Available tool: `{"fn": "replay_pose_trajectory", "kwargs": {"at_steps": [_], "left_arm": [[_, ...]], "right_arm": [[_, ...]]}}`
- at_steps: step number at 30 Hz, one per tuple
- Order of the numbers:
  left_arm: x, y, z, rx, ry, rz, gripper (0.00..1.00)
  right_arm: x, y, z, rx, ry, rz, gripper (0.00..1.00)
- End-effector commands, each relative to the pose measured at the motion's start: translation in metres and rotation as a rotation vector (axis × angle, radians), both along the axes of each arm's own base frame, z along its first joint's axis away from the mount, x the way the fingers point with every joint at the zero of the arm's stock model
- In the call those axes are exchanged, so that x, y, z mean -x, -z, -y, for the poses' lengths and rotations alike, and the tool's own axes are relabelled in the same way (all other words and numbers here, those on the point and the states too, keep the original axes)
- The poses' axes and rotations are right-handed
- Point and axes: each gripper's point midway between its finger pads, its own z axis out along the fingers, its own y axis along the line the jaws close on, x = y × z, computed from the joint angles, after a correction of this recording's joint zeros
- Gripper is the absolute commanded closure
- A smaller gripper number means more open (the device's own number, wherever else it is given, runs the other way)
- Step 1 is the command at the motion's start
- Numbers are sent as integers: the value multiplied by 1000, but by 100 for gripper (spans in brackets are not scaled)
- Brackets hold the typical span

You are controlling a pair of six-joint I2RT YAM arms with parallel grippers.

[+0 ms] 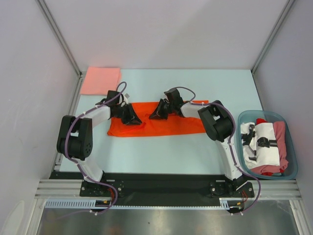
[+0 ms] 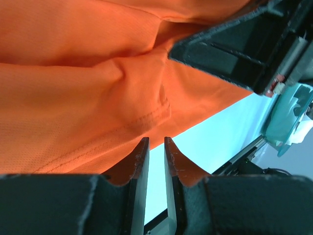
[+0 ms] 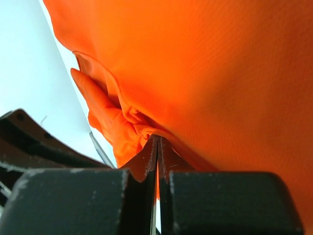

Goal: Fold and stack the t-shirts
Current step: Fold the tshirt

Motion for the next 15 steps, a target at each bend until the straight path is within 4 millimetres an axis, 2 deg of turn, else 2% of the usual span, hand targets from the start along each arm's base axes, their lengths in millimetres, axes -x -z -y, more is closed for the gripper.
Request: {"fn": "replay_pose_trajectory", "kwargs": {"at_steps": [1, 6, 8, 12, 15], "left_arm": [[3, -4, 9, 15, 61, 32, 77], [0, -8, 11, 3, 70, 41, 77], [-10, -15, 10, -15, 70, 70, 77], [-22, -27, 6, -53, 71, 107, 77], [-32, -34, 4, -71, 65, 136, 77]], "right_arm": [[-17, 1, -2, 13, 13, 39, 100], [-11, 18, 3, 47, 0, 8, 100], [-9, 21, 4, 49, -9, 1, 100], [-10, 8, 6, 43, -29, 32, 100], [-15, -15, 10, 40, -33, 61, 100]]}}
